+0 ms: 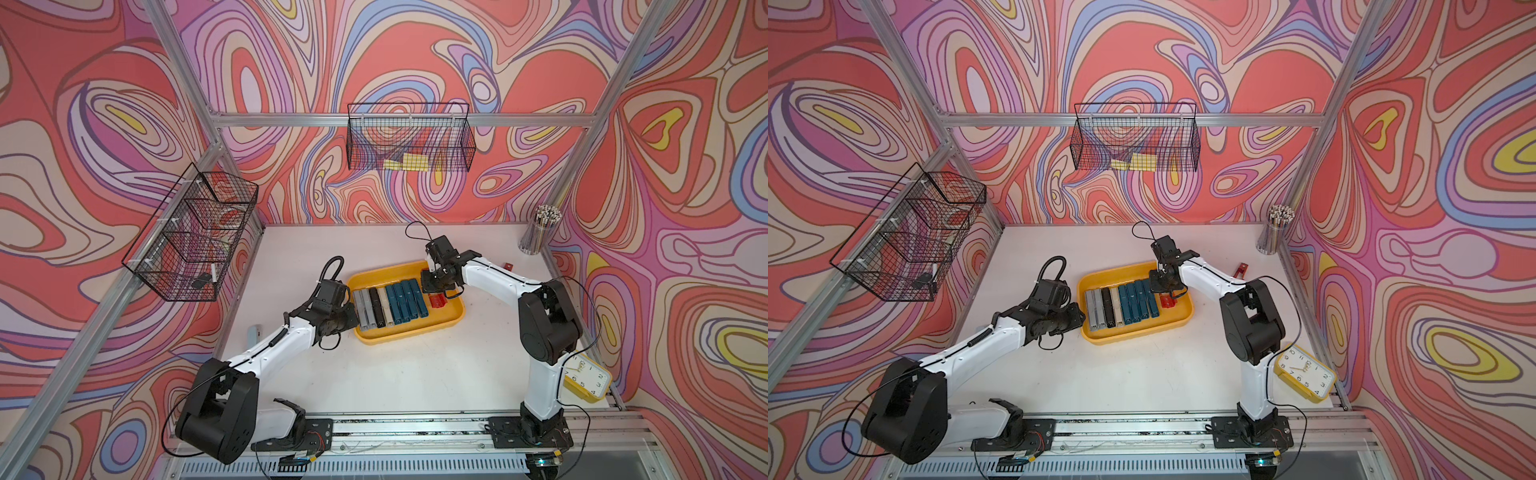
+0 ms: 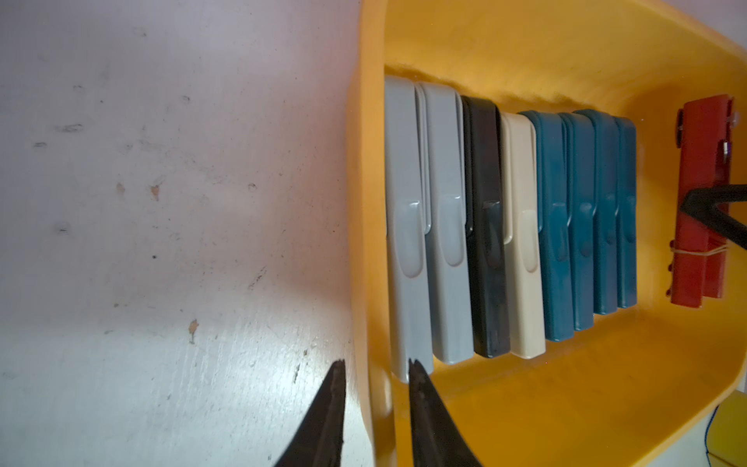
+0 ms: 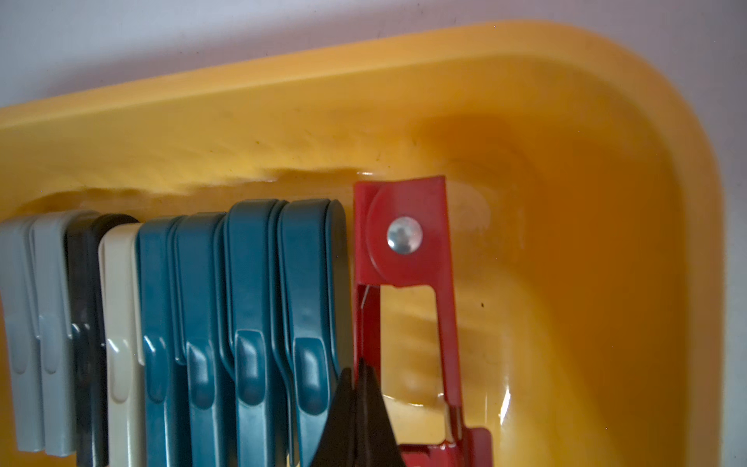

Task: Put the pruning pliers into the storage box
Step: Place the pruning pliers in the storage box.

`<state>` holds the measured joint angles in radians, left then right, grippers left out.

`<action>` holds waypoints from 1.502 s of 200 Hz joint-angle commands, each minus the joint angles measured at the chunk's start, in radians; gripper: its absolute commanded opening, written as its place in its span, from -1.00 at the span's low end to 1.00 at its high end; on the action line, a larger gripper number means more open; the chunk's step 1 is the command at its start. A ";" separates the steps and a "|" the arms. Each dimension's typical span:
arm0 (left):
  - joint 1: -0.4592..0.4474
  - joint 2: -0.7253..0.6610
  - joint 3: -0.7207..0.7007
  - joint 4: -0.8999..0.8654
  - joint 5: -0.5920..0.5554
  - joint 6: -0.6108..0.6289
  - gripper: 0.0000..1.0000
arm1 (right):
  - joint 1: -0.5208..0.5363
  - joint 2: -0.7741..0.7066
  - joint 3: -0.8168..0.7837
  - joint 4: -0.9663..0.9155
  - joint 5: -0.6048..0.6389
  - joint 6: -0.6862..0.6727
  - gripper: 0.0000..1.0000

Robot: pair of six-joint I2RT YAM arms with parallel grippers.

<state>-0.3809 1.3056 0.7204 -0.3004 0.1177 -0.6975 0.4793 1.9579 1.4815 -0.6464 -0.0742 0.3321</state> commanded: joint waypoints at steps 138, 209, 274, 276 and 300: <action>-0.005 -0.189 -0.030 0.111 0.125 0.069 0.50 | 0.006 0.059 -0.015 0.036 -0.004 0.007 -1.00; -0.006 -0.219 -0.085 0.250 0.270 0.050 0.98 | 0.006 0.108 0.007 0.044 -0.007 0.006 -1.00; -0.005 -0.198 -0.099 0.331 0.382 0.010 0.98 | 0.006 0.113 0.007 0.044 -0.008 0.008 -1.00; -0.006 -0.196 -0.100 0.336 0.387 0.007 0.98 | 0.006 0.113 0.007 0.044 -0.008 0.008 -1.00; -0.006 -0.169 -0.119 0.423 0.441 -0.034 0.98 | 0.006 0.114 0.008 0.045 -0.010 0.013 -1.00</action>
<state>-0.3809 1.1118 0.6254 0.0082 0.4751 -0.6830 0.4793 2.0502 1.4700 -0.6147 -0.0788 0.3347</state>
